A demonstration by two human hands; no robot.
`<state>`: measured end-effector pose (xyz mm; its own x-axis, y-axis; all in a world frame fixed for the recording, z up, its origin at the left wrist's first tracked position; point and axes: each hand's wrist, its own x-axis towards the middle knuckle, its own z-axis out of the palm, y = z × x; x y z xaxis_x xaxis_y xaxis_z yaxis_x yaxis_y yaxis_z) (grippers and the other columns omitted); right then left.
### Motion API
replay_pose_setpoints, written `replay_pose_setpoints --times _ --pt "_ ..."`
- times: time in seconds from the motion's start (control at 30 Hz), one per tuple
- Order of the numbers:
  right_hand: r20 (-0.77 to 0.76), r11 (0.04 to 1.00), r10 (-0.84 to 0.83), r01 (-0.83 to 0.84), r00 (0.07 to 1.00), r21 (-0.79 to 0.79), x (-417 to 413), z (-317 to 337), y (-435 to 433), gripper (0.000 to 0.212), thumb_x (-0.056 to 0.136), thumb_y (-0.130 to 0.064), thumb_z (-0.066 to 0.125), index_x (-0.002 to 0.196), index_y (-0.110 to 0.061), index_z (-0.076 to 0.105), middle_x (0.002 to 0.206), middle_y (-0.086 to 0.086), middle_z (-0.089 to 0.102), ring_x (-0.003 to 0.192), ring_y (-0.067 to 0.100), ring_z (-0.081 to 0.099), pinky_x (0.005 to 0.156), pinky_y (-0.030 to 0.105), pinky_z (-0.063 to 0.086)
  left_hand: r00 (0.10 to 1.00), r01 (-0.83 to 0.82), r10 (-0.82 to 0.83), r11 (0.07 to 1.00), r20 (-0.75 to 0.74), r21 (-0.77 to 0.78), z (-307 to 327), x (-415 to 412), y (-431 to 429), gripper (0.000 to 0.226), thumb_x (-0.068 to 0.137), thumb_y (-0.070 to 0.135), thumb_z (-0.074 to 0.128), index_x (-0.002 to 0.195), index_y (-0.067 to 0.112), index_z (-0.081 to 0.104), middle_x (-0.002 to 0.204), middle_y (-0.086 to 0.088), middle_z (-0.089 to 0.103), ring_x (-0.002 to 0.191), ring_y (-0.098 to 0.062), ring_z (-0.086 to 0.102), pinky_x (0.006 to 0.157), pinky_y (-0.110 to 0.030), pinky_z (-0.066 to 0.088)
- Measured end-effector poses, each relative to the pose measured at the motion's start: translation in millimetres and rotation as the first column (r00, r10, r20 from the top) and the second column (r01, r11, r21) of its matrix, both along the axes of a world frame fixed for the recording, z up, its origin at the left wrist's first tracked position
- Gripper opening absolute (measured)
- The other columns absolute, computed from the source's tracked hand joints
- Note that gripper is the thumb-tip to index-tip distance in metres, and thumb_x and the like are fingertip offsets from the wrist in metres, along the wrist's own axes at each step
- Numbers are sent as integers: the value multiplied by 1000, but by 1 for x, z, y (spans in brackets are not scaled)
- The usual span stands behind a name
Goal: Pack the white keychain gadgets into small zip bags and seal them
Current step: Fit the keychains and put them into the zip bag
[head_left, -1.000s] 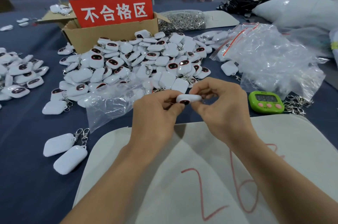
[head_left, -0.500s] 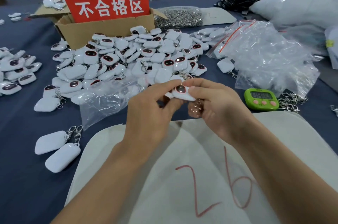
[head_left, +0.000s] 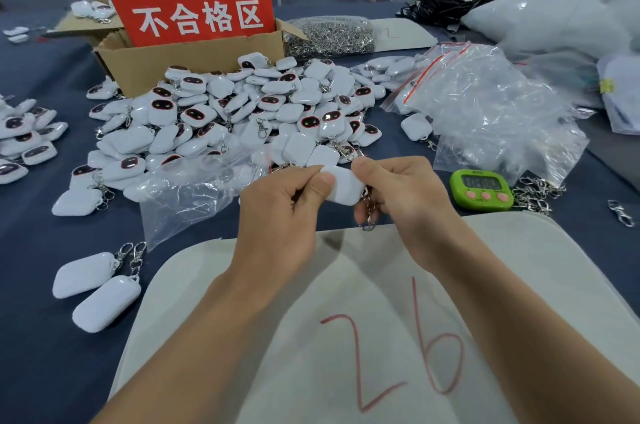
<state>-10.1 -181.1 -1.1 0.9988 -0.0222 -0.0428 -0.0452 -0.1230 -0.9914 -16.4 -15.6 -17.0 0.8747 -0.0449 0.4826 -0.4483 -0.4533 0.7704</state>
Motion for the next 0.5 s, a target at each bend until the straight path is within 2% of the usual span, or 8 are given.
replay_pose_setpoints --times 0.1,0.17,0.23,0.27,0.33,0.4,0.43,0.5 --pt "7 999 -25 25 1000 -22 1 -1 2 50 104 -29 59 81 14 65 53 15 64 49 21 49 60 36 44 1000 13 -13 1000 11 -14 1 2 1 41 101 30 56 63 21 45 59 0 41 58 -12 36 56 -32 31" --pt "19 997 -42 43 999 -66 2 -3 4 51 104 -33 58 78 11 66 52 13 65 48 19 49 60 36 45 1000 14 -15 999 -3 -34 -1 2 1 36 99 32 58 65 20 57 58 7 40 59 -10 36 57 -33 33" --pt "26 991 -66 68 997 -115 3 -5 5 53 105 -36 55 74 6 66 50 10 64 45 17 49 55 32 46 997 34 -42 991 -59 -129 1 1 1 14 92 32 67 83 30 77 60 12 49 60 -6 41 60 -30 42" --pt "21 989 -76 78 997 -127 2 -6 6 56 106 -37 52 69 3 65 48 10 62 43 16 48 51 28 45 992 55 -75 982 -100 -182 3 1 2 14 85 31 74 95 38 79 62 13 54 60 -5 44 61 -26 45" --pt "-25 990 -92 89 995 -109 2 -7 6 57 107 -37 49 64 -1 62 47 11 57 40 17 43 45 25 39 974 135 -168 969 -151 -205 4 -1 5 45 70 25 87 110 43 76 70 13 62 60 -6 49 62 -19 49" --pt "-111 997 -73 72 991 -14 3 -6 5 54 107 -36 50 73 3 66 54 16 56 38 18 38 43 24 34 965 189 -216 966 -150 -176 6 -2 5 54 62 20 94 107 44 77 78 12 69 62 -5 53 64 -19 51" --pt "-138 998 -51 56 989 32 3 -5 5 54 107 -35 50 75 4 67 57 17 57 37 18 37 42 23 32 967 186 -212 966 -142 -182 6 -2 4 51 63 18 95 103 45 78 79 11 71 63 -5 55 65 -21 52" --pt "-148 999 -30 35 989 32 3 -4 4 55 106 -35 49 67 -2 67 53 15 59 34 17 37 40 21 32 976 164 -191 962 -107 -221 5 -3 2 37 73 20 91 98 44 79 74 10 71 62 -5 56 63 -23 51"
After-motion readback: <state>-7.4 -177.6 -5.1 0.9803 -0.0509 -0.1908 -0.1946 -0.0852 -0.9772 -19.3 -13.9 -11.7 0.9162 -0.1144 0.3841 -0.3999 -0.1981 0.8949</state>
